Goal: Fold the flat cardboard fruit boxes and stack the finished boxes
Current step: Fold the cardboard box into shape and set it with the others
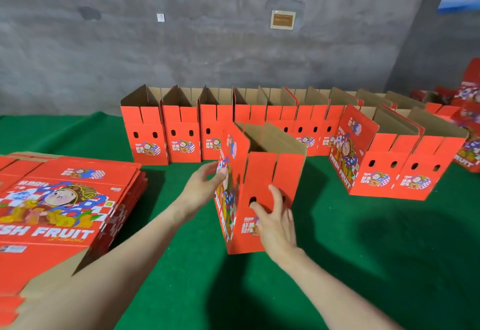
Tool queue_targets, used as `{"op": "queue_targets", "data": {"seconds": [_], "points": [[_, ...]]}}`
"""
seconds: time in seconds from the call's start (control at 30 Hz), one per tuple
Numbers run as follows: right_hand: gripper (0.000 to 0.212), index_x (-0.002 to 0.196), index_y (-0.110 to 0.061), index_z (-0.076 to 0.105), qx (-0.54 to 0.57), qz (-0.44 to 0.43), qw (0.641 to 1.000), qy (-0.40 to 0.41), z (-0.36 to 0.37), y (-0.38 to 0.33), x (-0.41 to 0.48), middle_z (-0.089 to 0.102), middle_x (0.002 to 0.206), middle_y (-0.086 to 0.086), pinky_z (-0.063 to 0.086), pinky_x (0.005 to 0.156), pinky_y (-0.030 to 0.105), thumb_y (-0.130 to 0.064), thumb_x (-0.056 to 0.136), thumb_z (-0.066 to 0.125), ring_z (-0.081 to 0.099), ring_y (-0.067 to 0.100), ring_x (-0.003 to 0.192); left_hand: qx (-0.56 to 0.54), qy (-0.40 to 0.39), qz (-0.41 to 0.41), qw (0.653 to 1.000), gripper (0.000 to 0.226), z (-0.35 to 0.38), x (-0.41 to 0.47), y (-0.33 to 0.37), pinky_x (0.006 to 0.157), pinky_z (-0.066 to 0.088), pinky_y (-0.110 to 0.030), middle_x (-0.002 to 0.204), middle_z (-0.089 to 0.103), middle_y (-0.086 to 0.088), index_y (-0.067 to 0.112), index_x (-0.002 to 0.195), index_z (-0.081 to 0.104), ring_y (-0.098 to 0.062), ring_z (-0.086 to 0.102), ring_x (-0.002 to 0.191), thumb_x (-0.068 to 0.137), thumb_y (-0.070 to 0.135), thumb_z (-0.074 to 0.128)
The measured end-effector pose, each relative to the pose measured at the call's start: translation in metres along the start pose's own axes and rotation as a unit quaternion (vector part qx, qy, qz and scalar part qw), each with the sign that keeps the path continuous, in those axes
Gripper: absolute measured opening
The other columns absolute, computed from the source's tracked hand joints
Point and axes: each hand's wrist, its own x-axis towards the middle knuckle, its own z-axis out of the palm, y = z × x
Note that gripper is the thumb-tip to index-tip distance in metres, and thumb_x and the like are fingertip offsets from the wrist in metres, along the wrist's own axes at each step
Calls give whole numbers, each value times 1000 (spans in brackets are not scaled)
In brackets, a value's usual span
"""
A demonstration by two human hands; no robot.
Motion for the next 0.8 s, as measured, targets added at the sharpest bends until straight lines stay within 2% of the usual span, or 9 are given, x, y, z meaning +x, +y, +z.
{"op": "queue_targets", "data": {"seconds": [0.1,0.2,0.3,0.4,0.5,0.57,0.67,0.73,0.8], "points": [[63,110,-28,69,-18,-50,999,7,11,-7,-17,27,144,15,57,77,46,-3,54,84,62,43,102,-1,-9,-14,1000,66,9,0,4,95,46,-37,147,40,-3,17,146,31,-19,47,126,91,47,53],[65,109,-29,69,13,-47,998,-34,23,-6,-37,26,139,15,59,74,41,-4,51,85,65,39,101,3,36,-25,999,81,11,4,4,108,37,-47,152,31,-2,21,150,20,-19,40,130,86,55,57],[60,105,-29,70,43,-17,998,-38,32,4,-48,37,133,19,59,72,41,-4,52,82,65,40,97,9,67,-15,998,77,7,11,5,105,40,-50,152,28,-3,32,150,17,-23,38,132,89,41,62],[63,135,-45,45,65,6,995,-80,37,9,-46,13,152,22,46,100,42,-12,84,60,41,39,127,33,24,13,999,57,6,14,5,87,54,-43,133,45,0,42,143,32,-23,56,110,94,25,55],[66,141,-56,15,48,6,989,-140,42,9,-38,-10,155,17,41,104,37,-21,93,44,32,34,135,53,-15,38,998,34,9,18,8,69,56,-30,119,56,-1,36,120,57,-19,60,90,94,15,50],[66,139,-57,12,43,12,985,-165,43,8,-32,-8,155,21,44,100,38,-21,93,44,42,37,128,-11,-42,52,998,31,4,21,6,73,54,-30,112,62,4,38,112,59,-16,62,86,94,14,51],[71,139,-57,13,26,23,984,-175,44,10,-24,-5,153,24,45,96,39,-14,93,46,46,37,122,-121,-28,3,992,45,-3,16,-31,95,47,-41,126,57,12,41,141,33,-22,61,107,101,25,43],[77,140,-56,11,17,25,983,-183,46,11,-23,-7,153,23,45,97,40,-9,91,48,43,38,124,68,-8,-52,996,50,-1,8,-87,112,26,-43,148,37,-13,17,151,20,-35,38,135,103,20,36],[82,139,-57,9,16,19,981,-193,50,12,-22,-8,153,20,44,99,42,-5,90,49,42,38,124,257,-47,-112,959,52,10,-4,-155,115,20,-31,154,24,-19,7,150,16,-28,24,143,104,22,33]]}}
